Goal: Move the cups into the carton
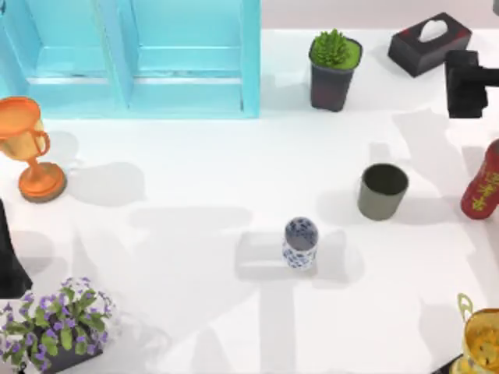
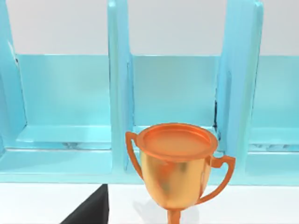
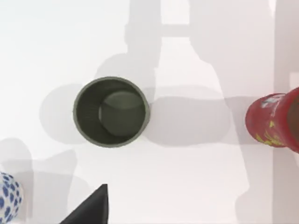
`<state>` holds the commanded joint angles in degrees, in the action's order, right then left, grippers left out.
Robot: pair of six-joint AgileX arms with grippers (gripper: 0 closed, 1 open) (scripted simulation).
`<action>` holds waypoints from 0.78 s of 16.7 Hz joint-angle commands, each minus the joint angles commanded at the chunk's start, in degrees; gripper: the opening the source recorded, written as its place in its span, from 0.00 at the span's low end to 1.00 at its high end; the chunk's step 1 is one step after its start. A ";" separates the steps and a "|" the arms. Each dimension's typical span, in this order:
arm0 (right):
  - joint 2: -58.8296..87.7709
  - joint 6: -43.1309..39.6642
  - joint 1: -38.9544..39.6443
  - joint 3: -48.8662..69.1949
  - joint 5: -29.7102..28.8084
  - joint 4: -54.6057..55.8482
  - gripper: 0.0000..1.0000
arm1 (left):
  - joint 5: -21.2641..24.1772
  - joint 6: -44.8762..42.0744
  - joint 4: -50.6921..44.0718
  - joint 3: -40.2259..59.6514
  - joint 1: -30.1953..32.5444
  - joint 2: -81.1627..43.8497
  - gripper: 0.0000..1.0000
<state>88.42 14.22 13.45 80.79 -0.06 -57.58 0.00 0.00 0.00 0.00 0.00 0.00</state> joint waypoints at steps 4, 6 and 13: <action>17.02 2.74 2.60 15.58 -0.01 -11.10 1.00 | 0.00 0.00 0.00 0.00 0.00 0.00 1.00; 23.79 3.82 3.61 21.69 -0.01 -15.46 1.00 | 0.00 0.00 0.00 0.00 0.00 0.00 1.00; 33.60 5.41 5.11 30.71 -0.02 -21.89 1.00 | 0.00 0.00 0.00 0.00 0.00 0.00 1.00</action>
<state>122.02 19.63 18.56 111.49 -0.08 -79.47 0.00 0.00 0.00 0.00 0.00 0.00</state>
